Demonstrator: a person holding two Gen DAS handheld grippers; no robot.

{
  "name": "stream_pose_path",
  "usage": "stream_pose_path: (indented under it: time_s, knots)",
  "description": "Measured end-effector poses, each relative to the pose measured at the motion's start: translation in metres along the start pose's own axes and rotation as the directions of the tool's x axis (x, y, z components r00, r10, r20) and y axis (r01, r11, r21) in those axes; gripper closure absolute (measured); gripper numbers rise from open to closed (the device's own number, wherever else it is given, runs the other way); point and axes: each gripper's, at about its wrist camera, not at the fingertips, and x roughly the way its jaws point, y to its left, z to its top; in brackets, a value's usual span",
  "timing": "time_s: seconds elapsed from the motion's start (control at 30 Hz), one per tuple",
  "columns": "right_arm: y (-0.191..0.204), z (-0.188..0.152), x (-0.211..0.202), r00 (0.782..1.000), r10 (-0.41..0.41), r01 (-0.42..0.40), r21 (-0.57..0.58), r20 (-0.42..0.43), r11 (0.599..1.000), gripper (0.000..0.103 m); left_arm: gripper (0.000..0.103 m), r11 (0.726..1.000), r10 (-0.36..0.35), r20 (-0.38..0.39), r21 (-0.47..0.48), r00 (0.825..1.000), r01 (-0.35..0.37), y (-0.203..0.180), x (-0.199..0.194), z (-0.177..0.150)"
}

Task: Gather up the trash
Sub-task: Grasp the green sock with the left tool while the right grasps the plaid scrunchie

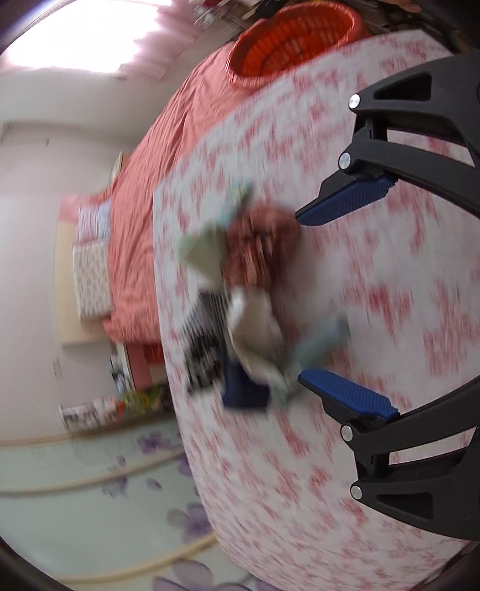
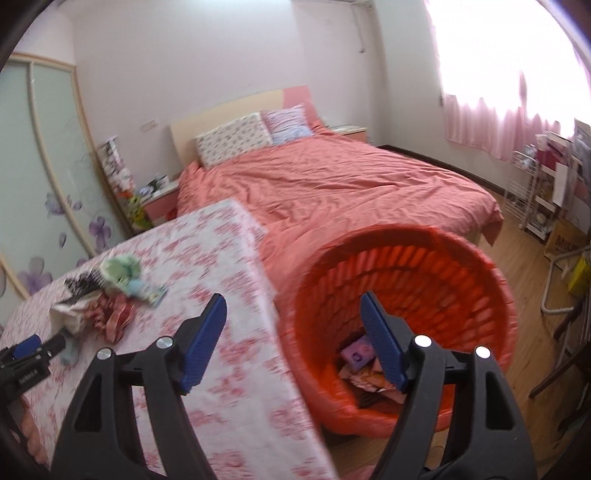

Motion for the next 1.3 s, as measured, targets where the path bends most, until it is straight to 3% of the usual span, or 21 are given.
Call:
stream_pose_path:
  time_s: [0.17,0.37,0.43,0.53,0.6,0.67,0.9,1.03,1.13,1.2,1.3]
  knots:
    - [0.045,-0.016,0.015,0.997,0.050,-0.053,-0.056,-0.053,0.997,0.030,0.024,0.996,0.021,-0.070,-0.087,0.997,-0.027,0.042,0.024,-0.008]
    - [0.090,-0.028,0.029,0.991,0.092,-0.104,-0.120,-0.101,0.987,0.030,0.025,0.989,0.017,-0.119,-0.141,0.993,-0.034,0.051,0.051,-0.004]
    - [0.102,-0.030,0.032,0.988,0.103,-0.118,-0.134,-0.113,0.984,0.030,0.032,0.985,0.020,-0.133,-0.165,0.991,-0.042,0.054,0.061,0.000]
    - [0.117,-0.033,0.036,0.984,0.123,-0.142,-0.150,-0.131,0.979,0.030,0.060,0.982,0.024,-0.155,-0.180,0.988,-0.052,0.063,0.073,0.003]
    - [0.130,-0.035,0.040,0.980,0.138,-0.161,-0.161,-0.146,0.974,0.030,0.069,0.980,-0.005,-0.160,-0.198,0.987,-0.027,0.074,0.073,-0.001]
    - [0.145,-0.037,0.044,0.975,0.156,-0.183,-0.175,-0.160,0.967,0.030,0.076,0.983,0.023,-0.150,-0.176,0.988,-0.049,0.080,0.069,-0.004]
    - [0.201,-0.042,0.067,0.950,0.220,-0.267,-0.212,-0.221,0.940,0.037,0.076,0.977,0.088,-0.152,-0.177,0.984,-0.115,0.125,0.067,-0.011]
    - [0.224,-0.041,0.085,0.947,0.205,-0.262,-0.221,-0.249,0.939,0.037,0.076,0.977,0.037,-0.150,-0.202,0.988,-0.067,0.136,0.064,-0.013]
    - [0.238,-0.041,0.100,0.948,0.158,-0.231,-0.251,-0.277,0.940,0.038,0.067,0.979,0.006,-0.137,-0.203,0.991,-0.034,0.136,0.062,-0.014]
    - [0.245,-0.043,0.107,0.949,0.129,-0.210,-0.272,-0.287,0.939,0.049,0.061,0.979,0.000,-0.138,-0.202,0.990,-0.028,0.135,0.063,-0.013]
    - [0.245,-0.045,0.112,0.946,0.104,-0.194,-0.281,-0.305,0.940,0.074,0.061,0.980,0.006,-0.149,-0.198,0.989,-0.035,0.135,0.069,-0.012]
